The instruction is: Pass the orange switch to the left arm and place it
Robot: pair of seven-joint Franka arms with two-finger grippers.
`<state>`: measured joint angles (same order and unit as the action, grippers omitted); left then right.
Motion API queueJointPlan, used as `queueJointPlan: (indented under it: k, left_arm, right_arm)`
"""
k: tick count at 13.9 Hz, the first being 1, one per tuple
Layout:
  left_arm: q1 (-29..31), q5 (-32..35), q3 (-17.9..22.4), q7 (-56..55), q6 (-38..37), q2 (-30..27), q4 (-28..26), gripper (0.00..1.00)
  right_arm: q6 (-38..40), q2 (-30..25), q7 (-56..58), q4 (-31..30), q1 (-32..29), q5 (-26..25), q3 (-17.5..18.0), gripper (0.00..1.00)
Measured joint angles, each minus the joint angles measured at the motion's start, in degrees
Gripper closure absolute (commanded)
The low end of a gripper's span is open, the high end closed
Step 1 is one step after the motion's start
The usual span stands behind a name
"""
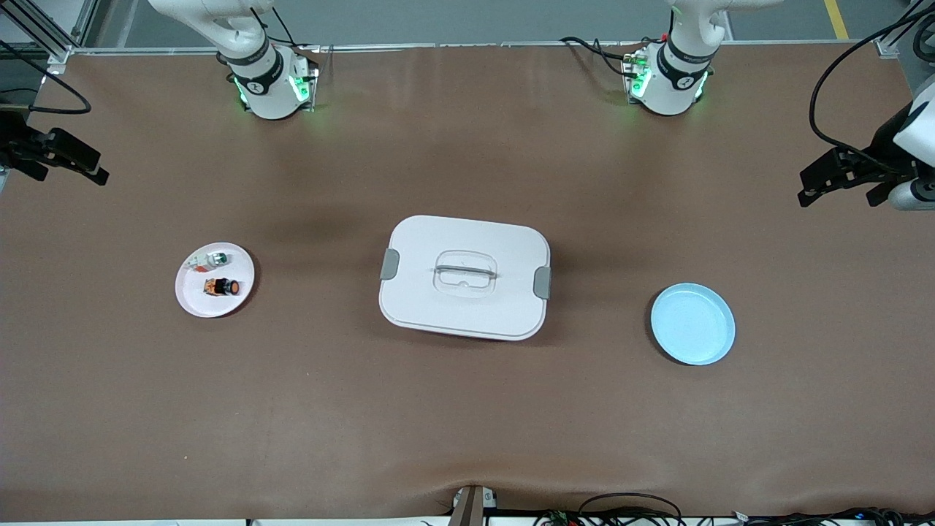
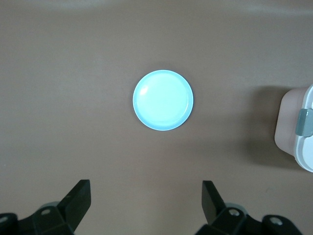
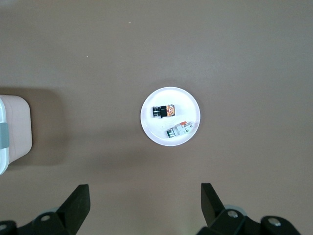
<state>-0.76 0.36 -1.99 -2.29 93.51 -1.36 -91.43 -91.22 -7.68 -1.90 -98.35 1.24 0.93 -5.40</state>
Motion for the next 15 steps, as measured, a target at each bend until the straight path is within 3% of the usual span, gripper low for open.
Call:
queueJointPlan:
  k: [15]
  left_arm:
    - [0.06,0.0,0.0,0.0,-0.06,0.0,0.0,0.0]
  right_arm:
    - [-0.04,0.0,2.38,0.0,-0.01,-0.01,-0.31,0.0]
